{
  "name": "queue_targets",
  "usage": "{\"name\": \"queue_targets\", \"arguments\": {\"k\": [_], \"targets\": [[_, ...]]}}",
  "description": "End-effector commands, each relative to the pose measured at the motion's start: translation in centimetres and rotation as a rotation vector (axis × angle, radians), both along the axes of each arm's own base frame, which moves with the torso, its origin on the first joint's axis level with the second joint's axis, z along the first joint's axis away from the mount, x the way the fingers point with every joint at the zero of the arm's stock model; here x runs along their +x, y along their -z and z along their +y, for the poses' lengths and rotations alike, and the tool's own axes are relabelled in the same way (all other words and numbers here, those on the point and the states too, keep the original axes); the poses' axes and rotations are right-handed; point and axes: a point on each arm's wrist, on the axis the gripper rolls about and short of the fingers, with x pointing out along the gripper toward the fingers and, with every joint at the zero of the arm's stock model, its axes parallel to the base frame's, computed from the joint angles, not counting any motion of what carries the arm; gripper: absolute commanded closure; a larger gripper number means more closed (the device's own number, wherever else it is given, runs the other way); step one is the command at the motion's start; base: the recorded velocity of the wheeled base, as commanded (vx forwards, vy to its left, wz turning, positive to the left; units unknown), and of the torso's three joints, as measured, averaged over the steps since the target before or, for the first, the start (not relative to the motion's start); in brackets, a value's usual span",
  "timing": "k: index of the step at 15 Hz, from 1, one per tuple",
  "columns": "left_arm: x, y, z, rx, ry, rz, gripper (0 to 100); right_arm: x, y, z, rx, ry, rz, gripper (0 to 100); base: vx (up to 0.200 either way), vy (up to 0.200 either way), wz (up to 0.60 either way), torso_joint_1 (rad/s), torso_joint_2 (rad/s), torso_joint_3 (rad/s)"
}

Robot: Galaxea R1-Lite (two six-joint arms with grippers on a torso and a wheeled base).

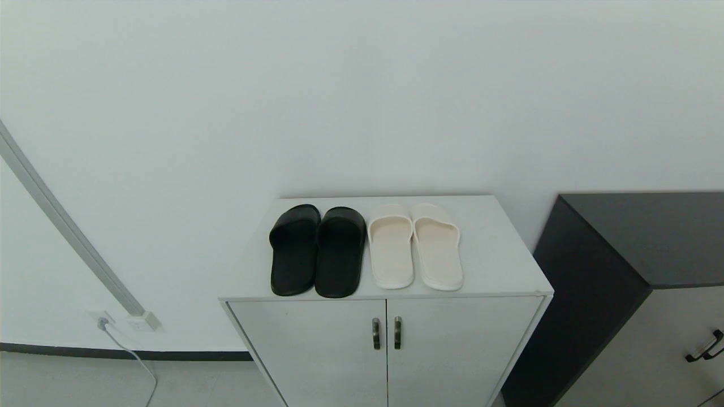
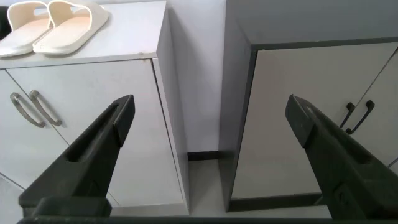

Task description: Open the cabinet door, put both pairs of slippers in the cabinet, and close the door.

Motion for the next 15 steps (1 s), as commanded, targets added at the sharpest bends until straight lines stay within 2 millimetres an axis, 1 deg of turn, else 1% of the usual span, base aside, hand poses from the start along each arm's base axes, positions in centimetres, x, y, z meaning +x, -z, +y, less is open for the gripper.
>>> {"name": "queue_targets", "arguments": {"k": [1, 6, 8, 9, 10, 11, 12, 13, 15], "targets": [[0.0, 0.0, 0.0, 0.0, 0.0, 0.002, 100, 0.0, 0.0, 0.0, 0.0, 0.0, -0.001, 0, 0.0, 0.0, 0.0, 0.0, 0.0, 0.0], [0.0, 0.0, 0.0, 0.001, 0.0, 0.002, 100, 0.0, 0.0, 0.0, -0.004, 0.003, -0.001, 0, 0.0, 0.0, 0.0, 0.0, 0.0, 0.0], [0.0, 0.0, 0.0, 0.007, -0.002, 0.002, 100, 0.0, -0.1, 0.0, -0.047, 0.006, -0.005, 0, 0.0, 0.0, 0.0, 0.0, 0.0, 0.0], [0.0, 0.0, 0.0, 0.007, -0.002, 0.002, 100, -0.2, -1.1, 0.0, -0.036, 0.007, -0.053, 0, 0.0, 0.0, 0.0, 0.0, 0.0, 0.0], [0.0, 0.0, 0.0, 0.006, -0.002, 0.002, 100, -1.2, -5.2, 0.0, 0.042, -0.006, -0.148, 0, 0.0, 0.0, 0.0, 0.0, 0.0, 0.0], [0.0, 0.0, 0.0, 0.007, -0.002, 0.002, 100, -1.2, -6.5, 0.0, 0.083, -0.035, -0.126, 0, 0.0, 0.0, 0.0, 0.0, 0.0, 0.0], [0.0, 0.0, 0.0, 0.009, 0.0, 0.002, 100, -0.7, -6.7, 0.2, 0.092, -0.159, -0.002, 0, 0.0, 0.0, 0.0, 0.0, 0.0, 0.0], [0.0, 0.0, 0.0, 0.009, 0.0, 0.002, 100, 0.1, -6.3, 0.4, 0.1, -0.252, 0.097, 0, 0.0, 0.0, 0.0, 0.0, 0.0, 0.0], [0.0, 0.0, 0.0, 0.009, 0.0, 0.002, 100, 2.9, -6.6, 0.8, 0.137, -0.378, 0.305, 0, 0.0, 0.0, 0.0, 0.0, 0.0, 0.0]]}}
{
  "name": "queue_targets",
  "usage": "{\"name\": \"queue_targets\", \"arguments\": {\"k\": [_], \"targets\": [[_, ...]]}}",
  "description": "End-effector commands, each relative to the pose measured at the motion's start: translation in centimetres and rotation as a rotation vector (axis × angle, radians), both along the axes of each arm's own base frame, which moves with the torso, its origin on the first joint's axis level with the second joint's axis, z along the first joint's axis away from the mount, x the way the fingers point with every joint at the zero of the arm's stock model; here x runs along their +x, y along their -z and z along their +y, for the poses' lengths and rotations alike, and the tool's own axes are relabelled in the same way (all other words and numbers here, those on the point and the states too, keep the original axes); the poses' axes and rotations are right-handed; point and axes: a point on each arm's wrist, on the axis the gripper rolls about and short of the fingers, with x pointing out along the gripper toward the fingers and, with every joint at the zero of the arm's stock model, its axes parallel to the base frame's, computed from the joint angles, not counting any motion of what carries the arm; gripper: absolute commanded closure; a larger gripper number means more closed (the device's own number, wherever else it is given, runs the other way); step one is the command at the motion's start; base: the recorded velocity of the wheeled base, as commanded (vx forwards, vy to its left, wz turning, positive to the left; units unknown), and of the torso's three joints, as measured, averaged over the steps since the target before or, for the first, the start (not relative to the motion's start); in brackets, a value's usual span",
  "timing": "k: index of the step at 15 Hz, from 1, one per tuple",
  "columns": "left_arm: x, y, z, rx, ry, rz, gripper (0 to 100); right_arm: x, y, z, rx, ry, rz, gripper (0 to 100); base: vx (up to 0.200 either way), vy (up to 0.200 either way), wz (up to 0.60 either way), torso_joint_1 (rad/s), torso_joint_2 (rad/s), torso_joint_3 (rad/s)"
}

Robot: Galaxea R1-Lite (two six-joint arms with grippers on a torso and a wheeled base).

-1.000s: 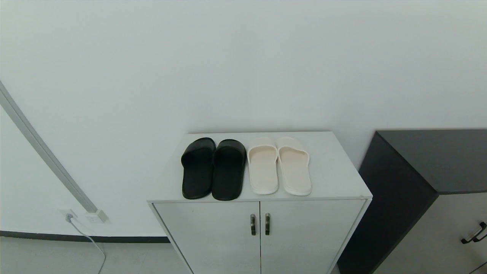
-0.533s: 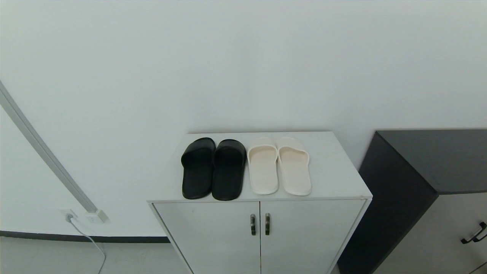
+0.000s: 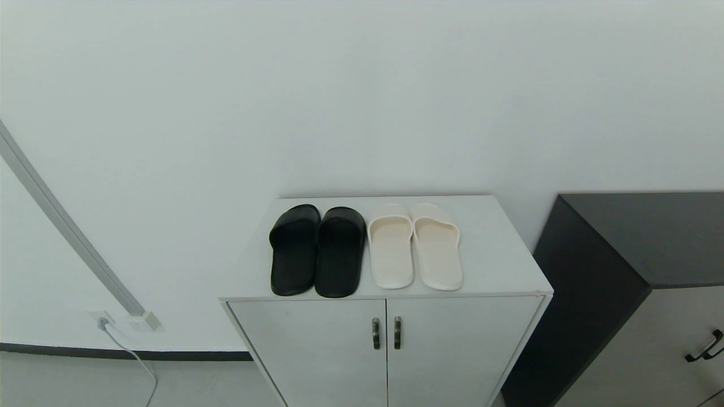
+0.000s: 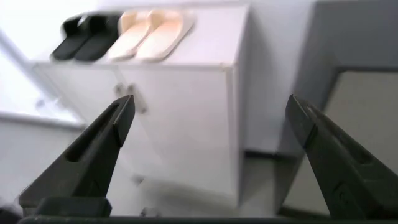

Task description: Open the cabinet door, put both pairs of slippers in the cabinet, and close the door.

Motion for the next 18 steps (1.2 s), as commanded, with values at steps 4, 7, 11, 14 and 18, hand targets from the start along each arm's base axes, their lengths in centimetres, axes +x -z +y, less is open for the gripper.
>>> {"name": "queue_targets", "arguments": {"k": [4, 7, 11, 14, 18], "targets": [[0.0, 0.0, 0.0, 0.0, 0.0, 0.001, 100, 9.7, -3.0, 1.9, 0.013, -0.303, 0.277, 0, 0.0, 0.0, 0.0, 0.0, 0.0, 0.0], [0.0, 0.0, 0.0, 0.0, 0.001, 0.001, 100, 13.2, -6.1, 6.7, 0.062, -0.293, 0.266, 0, 0.0, 0.0, 0.0, 0.0, 0.0, 0.0], [0.0, 0.0, 0.0, 0.0, 0.001, 0.001, 100, 14.7, -6.3, 12.9, 0.01, -0.382, 0.325, 0, 0.0, 0.0, 0.0, 0.0, 0.0, 0.0], [0.0, 0.0, 0.0, -0.001, 0.001, 0.001, 100, 17.9, -5.3, 18.8, 0.025, -0.274, 0.298, 0, 0.0, 0.0, 0.0, 0.0, 0.0, 0.0], [0.0, 0.0, 0.0, -0.006, 0.001, 0.001, 100, 23.0, -1.9, 25.5, 0.02, -0.101, 0.21, 0, 0.0, 0.0, 0.0, 0.0, 0.0, 0.0]]}}
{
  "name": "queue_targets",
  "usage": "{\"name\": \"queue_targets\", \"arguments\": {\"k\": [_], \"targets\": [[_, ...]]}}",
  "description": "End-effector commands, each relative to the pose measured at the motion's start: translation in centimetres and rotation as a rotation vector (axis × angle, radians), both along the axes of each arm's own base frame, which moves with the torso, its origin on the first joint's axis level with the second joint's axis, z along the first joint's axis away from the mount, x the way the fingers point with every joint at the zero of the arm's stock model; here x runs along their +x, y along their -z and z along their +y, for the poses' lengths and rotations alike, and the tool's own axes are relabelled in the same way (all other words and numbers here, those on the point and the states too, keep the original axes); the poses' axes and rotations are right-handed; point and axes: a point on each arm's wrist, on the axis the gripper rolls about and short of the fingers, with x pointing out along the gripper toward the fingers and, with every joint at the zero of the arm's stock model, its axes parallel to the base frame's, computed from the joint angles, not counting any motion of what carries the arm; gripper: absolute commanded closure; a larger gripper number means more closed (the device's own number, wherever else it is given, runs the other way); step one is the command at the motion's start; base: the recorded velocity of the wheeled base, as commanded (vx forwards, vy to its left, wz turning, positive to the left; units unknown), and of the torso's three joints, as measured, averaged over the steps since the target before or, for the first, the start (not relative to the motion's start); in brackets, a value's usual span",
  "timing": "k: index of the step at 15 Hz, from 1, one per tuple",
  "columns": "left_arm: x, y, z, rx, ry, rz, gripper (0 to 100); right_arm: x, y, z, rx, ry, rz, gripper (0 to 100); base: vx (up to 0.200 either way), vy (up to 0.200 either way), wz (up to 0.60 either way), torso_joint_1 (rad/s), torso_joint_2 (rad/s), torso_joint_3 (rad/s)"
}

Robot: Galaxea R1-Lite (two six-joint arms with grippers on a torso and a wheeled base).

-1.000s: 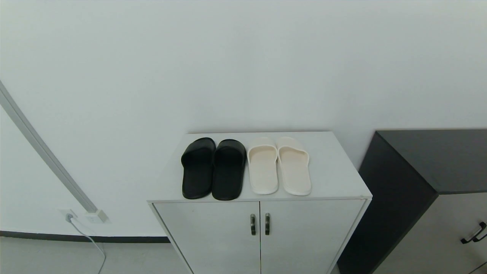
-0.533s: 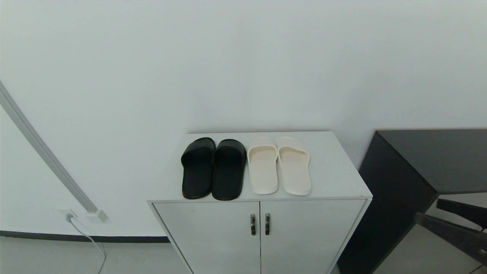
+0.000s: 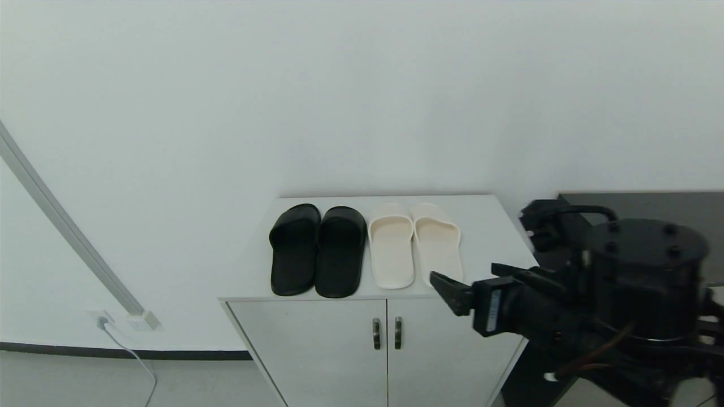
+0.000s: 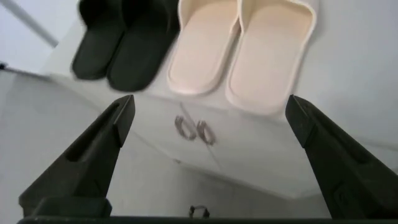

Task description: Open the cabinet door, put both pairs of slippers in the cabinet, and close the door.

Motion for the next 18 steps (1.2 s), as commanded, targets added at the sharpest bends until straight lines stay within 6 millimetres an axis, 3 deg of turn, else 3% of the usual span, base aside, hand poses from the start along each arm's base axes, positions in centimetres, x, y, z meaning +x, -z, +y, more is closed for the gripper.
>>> {"name": "queue_targets", "arguments": {"k": [1, 5, 18], "targets": [[0.0, 0.0, 0.0, 0.0, 0.0, 0.001, 100, 4.5, 3.9, 6.2, -0.059, 0.115, -0.03, 0, 0.0, 0.0, 0.0, 0.0, 0.0, 0.0], [0.0, 0.0, 0.0, 0.0, 0.0, 0.001, 100, 9.6, 4.4, 8.4, -0.108, 0.187, -0.087, 0, 0.0, 0.0, 0.0, 0.0, 0.0, 0.0], [0.0, 0.0, 0.0, -0.003, 0.0, 0.001, 100, 18.1, 6.5, 9.6, -0.126, 0.296, -0.054, 0, 0.0, 0.0, 0.0, 0.0, 0.0, 0.0]]}}
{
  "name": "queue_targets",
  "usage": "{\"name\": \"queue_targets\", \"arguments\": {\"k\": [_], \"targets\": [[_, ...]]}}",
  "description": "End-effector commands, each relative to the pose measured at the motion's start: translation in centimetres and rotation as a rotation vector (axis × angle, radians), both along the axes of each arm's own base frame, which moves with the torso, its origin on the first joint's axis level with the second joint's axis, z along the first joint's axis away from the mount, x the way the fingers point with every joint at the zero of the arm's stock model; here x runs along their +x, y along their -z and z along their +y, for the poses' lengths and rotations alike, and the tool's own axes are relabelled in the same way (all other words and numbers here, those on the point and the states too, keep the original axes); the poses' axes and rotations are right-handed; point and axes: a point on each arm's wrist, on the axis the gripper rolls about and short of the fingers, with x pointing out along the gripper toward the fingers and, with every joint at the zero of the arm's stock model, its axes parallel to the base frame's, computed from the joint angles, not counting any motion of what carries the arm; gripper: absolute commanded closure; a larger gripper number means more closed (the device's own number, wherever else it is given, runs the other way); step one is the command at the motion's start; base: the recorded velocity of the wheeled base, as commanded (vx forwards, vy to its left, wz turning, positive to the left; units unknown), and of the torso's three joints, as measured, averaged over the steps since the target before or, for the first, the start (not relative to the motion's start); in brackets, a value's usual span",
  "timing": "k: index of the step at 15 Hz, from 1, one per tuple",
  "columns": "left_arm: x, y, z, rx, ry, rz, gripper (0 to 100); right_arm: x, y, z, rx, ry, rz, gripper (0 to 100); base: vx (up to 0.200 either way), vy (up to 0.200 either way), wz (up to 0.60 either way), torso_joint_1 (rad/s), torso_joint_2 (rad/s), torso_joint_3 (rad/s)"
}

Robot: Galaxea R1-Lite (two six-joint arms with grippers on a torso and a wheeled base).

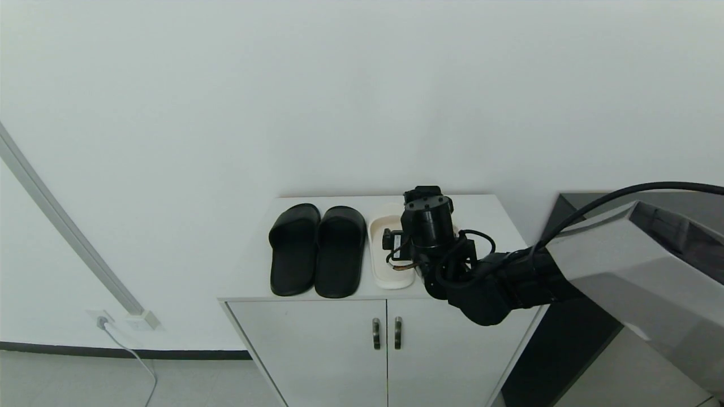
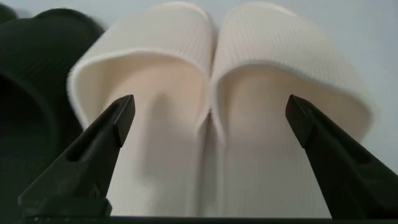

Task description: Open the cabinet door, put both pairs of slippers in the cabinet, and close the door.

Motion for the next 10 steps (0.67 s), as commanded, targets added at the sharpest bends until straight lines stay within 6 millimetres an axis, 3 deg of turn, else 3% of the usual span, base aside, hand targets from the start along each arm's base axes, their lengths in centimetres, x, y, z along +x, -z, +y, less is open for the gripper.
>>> {"name": "queue_targets", "arguments": {"k": [1, 4, 8, 9, 10], "targets": [[0.0, 0.0, 0.0, -0.001, -0.001, 0.001, 100, 1.8, 1.4, -0.1, -0.008, 0.027, 0.007, 0, 0.0, 0.0, 0.0, 0.0, 0.0, 0.0], [0.0, 0.0, 0.0, -0.009, -0.001, 0.001, 100, 4.1, 2.6, 0.1, -0.003, 0.056, -0.006, 0, 0.0, 0.0, 0.0, 0.0, 0.0, 0.0], [0.0, 0.0, 0.0, -0.009, -0.001, 0.001, 100, 4.8, 2.0, 0.1, 0.018, 0.064, -0.032, 0, 0.0, 0.0, 0.0, 0.0, 0.0, 0.0], [0.0, 0.0, 0.0, -0.009, -0.001, 0.001, 100, 4.9, 1.7, 0.2, 0.02, 0.063, -0.041, 100, 0.0, 0.0, 0.0, 0.0, 0.0, 0.0], [0.0, 0.0, 0.0, -0.009, -0.001, 0.001, 100, 4.9, 1.7, 0.2, 0.02, 0.063, -0.042, 100, 0.0, 0.0, 0.0, 0.0, 0.0, 0.0]]}}
